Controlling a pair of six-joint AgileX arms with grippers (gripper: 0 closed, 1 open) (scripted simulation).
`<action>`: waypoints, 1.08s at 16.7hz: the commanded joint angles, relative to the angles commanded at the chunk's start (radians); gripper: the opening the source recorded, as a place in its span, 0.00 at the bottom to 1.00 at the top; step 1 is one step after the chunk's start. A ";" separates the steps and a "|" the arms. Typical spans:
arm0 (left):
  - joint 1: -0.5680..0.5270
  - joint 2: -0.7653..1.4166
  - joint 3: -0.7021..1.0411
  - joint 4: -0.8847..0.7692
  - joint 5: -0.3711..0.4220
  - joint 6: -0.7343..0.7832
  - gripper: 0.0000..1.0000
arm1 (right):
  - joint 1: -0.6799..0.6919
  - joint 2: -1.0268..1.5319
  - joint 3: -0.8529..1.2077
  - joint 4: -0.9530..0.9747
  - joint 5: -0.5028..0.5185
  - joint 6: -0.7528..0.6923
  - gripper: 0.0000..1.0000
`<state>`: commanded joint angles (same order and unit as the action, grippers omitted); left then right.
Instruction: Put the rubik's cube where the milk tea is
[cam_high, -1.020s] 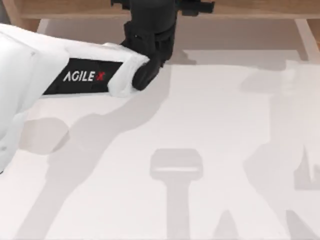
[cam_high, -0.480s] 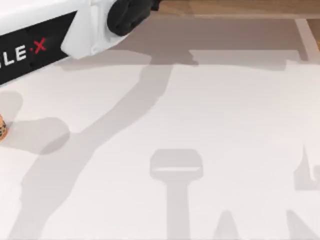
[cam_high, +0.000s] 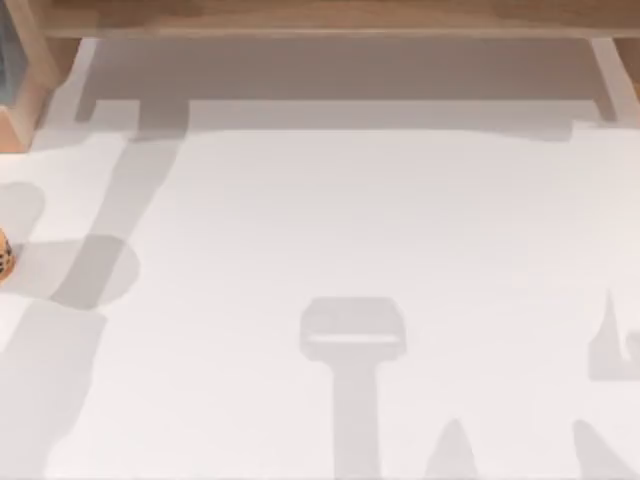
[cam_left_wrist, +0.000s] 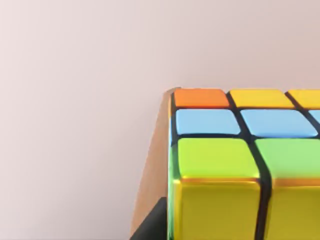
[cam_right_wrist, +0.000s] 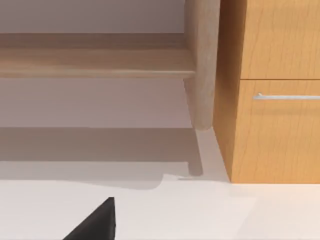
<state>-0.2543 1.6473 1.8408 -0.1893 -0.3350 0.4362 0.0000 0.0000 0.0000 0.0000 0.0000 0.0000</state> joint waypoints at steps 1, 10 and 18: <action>0.066 0.002 0.034 -0.072 0.013 0.014 0.00 | 0.000 0.000 0.000 0.000 0.000 0.000 1.00; 0.568 0.316 0.182 -0.720 0.183 0.074 0.00 | 0.000 0.000 0.000 0.000 0.000 0.000 1.00; 0.733 0.637 0.159 -1.068 0.312 0.075 0.00 | 0.000 0.000 0.000 0.000 0.000 0.000 1.00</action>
<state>0.4785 2.2841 1.9997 -1.2578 -0.0225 0.5108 0.0000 0.0000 0.0000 0.0000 0.0000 0.0000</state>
